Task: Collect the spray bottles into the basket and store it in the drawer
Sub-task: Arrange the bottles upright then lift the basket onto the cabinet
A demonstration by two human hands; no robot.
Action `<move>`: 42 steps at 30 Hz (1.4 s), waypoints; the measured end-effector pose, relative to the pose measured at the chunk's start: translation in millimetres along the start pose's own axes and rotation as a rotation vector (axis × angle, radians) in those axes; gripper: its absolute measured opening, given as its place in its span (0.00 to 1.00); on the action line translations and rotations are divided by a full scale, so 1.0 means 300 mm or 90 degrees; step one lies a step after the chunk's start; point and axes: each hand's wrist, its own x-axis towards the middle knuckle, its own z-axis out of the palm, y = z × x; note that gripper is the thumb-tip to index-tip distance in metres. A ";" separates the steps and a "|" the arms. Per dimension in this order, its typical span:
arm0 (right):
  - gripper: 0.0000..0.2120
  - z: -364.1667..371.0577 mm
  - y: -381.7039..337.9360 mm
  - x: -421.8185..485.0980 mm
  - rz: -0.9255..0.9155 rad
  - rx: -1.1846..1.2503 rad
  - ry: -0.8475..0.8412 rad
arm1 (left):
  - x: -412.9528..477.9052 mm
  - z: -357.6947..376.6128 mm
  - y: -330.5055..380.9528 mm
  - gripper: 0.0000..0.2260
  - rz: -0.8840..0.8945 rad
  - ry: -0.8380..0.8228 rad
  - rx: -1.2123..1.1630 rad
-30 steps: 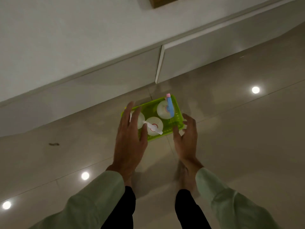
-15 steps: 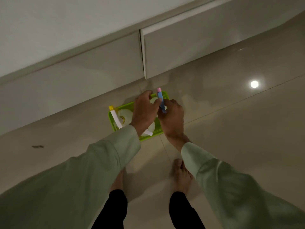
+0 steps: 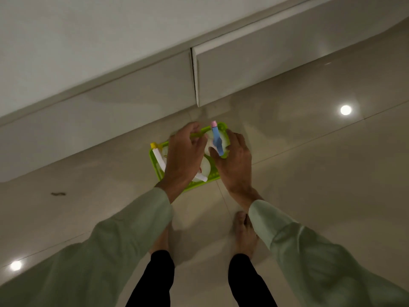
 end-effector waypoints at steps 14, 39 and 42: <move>0.20 0.123 -0.060 -0.209 -0.140 -0.106 -0.205 | -0.141 -0.182 -0.224 0.17 -0.093 0.182 0.072; 0.08 0.193 -0.102 -0.216 0.009 -0.066 -0.035 | -0.030 -0.135 -0.308 0.13 -0.040 0.112 0.168; 0.08 0.192 -0.098 -0.216 0.018 -0.062 -0.030 | -0.032 -0.137 -0.316 0.14 -0.050 0.106 0.165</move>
